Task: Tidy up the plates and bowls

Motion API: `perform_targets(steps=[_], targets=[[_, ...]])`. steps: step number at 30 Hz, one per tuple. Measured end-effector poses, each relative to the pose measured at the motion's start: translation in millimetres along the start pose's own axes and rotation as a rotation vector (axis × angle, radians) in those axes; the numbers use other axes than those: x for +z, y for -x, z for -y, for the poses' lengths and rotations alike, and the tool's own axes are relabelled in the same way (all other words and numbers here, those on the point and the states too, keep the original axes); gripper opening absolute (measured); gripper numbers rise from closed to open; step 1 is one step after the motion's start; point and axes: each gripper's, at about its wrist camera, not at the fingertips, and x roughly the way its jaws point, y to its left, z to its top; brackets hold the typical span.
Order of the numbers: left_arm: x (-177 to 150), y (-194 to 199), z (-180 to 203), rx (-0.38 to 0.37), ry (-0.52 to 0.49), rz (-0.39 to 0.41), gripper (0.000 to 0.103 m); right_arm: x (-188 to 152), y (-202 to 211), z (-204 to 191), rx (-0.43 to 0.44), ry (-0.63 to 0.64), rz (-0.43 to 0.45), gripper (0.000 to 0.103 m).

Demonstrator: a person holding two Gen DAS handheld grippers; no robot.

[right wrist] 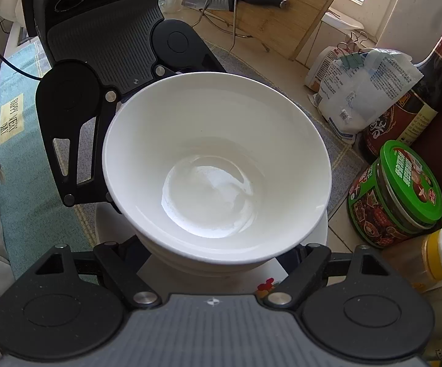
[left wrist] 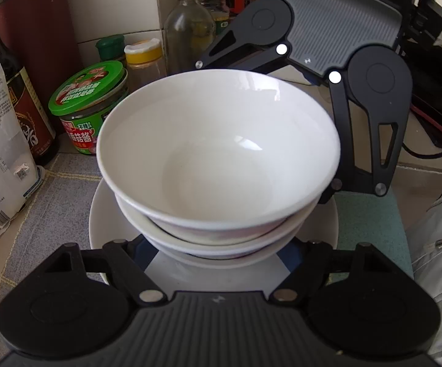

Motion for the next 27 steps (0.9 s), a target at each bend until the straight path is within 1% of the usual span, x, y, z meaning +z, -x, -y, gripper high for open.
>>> perform_targets(steps=[5,7,8,9,10,13,16,18,24,27], targets=[[-1.5,0.6,-3.5,-0.005,0.025,0.003,0.08,0.2,0.6,0.1,0.001,-0.01,0.002,0.089],[-1.9,1.2,-2.3,0.005,0.023,0.006,0.081,0.6,2.4,1.7,0.017,-0.03,0.015,0.097],[-2.0,1.7,-0.7,0.013,0.016,0.005,0.081,0.8,4.3,3.0,0.029,-0.045,0.032,0.103],[-2.0,2.9,1.2,0.024,0.007,0.008,0.084,0.9,6.4,3.1,0.026,-0.05,0.048,0.103],[-2.0,5.2,2.2,0.03,0.005,0.018,0.09,1.3,6.6,3.4,0.022,-0.05,0.045,0.103],[-3.3,9.7,1.2,0.049,0.018,0.025,0.095,0.6,6.3,2.5,-0.007,-0.045,0.032,0.103],[-8.5,16.2,-0.7,0.059,0.06,0.028,0.096,-1.0,9.2,1.0,-0.019,-0.047,0.033,0.103],[-12.4,24.3,-0.8,0.066,0.095,0.051,0.096,-2.4,11.8,-0.2,-0.032,-0.041,0.037,0.103],[-23.6,58.0,10.9,0.191,0.185,0.148,0.099,-4.6,18.0,-2.1,-0.083,-0.035,0.025,0.103],[-26.8,78.9,18.7,0.266,0.218,0.201,0.102,-1.9,25.7,-9.2,-0.134,-0.043,0.025,0.103]])
